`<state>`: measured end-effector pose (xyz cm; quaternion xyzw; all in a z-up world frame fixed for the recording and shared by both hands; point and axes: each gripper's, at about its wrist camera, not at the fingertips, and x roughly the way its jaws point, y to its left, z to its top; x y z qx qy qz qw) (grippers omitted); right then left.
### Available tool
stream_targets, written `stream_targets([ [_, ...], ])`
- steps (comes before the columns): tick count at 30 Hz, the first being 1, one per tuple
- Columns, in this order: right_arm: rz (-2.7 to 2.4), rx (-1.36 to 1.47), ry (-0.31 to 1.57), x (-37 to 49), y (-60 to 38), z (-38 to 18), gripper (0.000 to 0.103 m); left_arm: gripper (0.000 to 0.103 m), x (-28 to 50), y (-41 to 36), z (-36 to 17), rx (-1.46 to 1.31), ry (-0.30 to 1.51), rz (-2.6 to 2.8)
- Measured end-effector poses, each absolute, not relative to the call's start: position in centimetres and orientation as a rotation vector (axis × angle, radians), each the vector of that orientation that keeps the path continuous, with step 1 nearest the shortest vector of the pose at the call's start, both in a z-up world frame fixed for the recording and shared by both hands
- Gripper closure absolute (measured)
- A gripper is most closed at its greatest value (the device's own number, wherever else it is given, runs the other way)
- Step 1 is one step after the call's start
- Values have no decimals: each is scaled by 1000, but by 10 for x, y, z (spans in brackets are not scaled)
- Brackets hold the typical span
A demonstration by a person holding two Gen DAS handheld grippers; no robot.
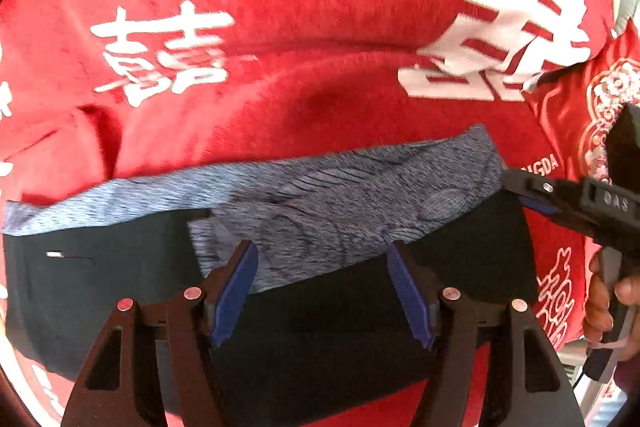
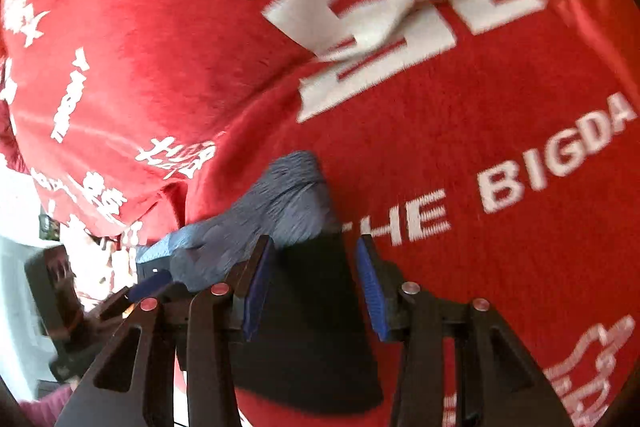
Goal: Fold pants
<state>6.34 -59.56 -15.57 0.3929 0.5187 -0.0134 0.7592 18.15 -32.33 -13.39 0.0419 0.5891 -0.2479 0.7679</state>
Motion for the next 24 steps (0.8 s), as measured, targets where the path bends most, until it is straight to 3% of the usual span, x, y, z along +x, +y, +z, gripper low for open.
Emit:
stream_targets([
  [2, 14, 973, 1176, 73, -602, -185, 65, 34, 181, -327, -144, 104, 1295, -517],
  [5, 54, 1068, 1166, 79, -597, -186, 72, 34, 176, -323, -147, 115, 1285, -523],
  [10, 77, 994, 1197, 78, -587, -173, 73, 34, 168, -322, -148, 150, 1275, -541],
  [18, -111, 847, 1227, 76, -571, -177, 52, 34, 168, -325, -133, 194, 1257, -489],
  [19, -117, 827, 1233, 71, -570, -172, 52, 33, 168, -321, -129, 194, 1248, -479],
  [20, -128, 786, 1232, 65, -566, -164, 52, 22, 169, -317, -125, 191, 1246, -463],
  [21, -138, 761, 1231, 59, -564, -159, 52, 18, 171, -311, -122, 173, 1249, -448],
  [24, -179, 667, 1229, 43, -552, -138, 52, 17, 174, -293, -121, 143, 1283, -409],
])
